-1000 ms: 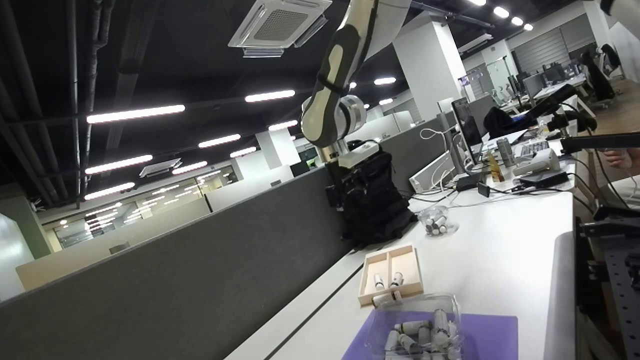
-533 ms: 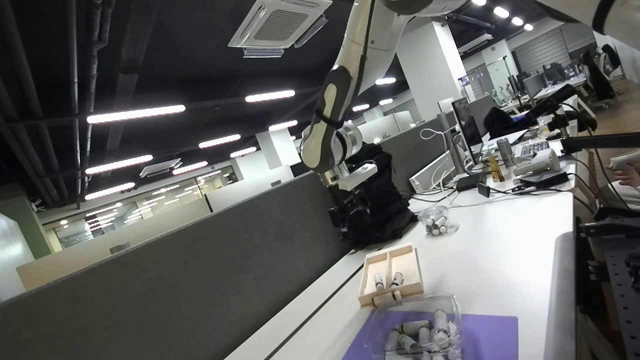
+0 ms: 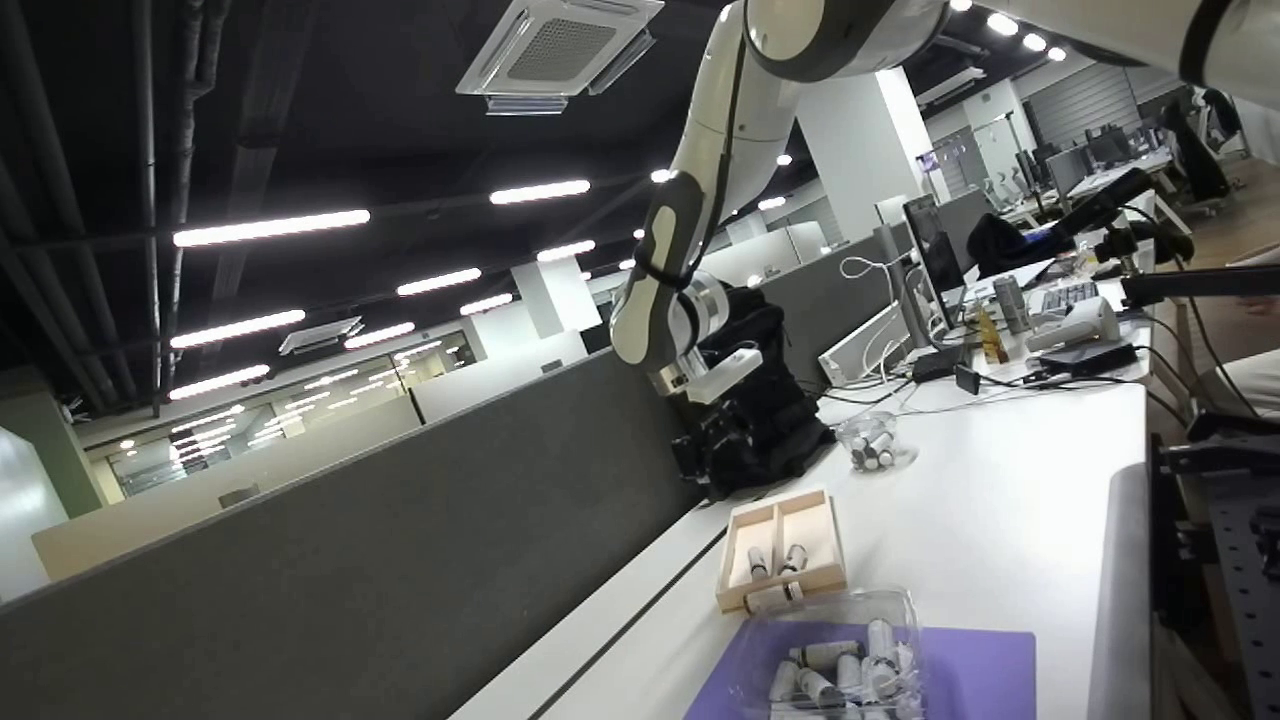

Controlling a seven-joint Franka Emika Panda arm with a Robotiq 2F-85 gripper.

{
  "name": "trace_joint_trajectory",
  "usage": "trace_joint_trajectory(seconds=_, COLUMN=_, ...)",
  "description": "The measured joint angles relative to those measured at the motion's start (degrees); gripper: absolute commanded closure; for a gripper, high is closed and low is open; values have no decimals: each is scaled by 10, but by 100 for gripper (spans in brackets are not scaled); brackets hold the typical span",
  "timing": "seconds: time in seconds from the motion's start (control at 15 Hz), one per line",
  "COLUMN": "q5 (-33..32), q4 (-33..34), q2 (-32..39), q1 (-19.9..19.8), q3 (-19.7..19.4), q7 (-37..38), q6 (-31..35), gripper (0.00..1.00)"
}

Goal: Move a bottle from the tray to the table

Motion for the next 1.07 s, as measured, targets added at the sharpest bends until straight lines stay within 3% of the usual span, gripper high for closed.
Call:
trace_joint_trajectory(seconds=0.4, q5=0, q4=-1, q2=0, q1=0, q3=0, q7=-1, q6=5, gripper=0)
trace_joint_trajectory(seconds=1.07, q5=43, q4=-57, q2=25, q1=0, q3=16, q7=-7, q6=113, gripper=0)
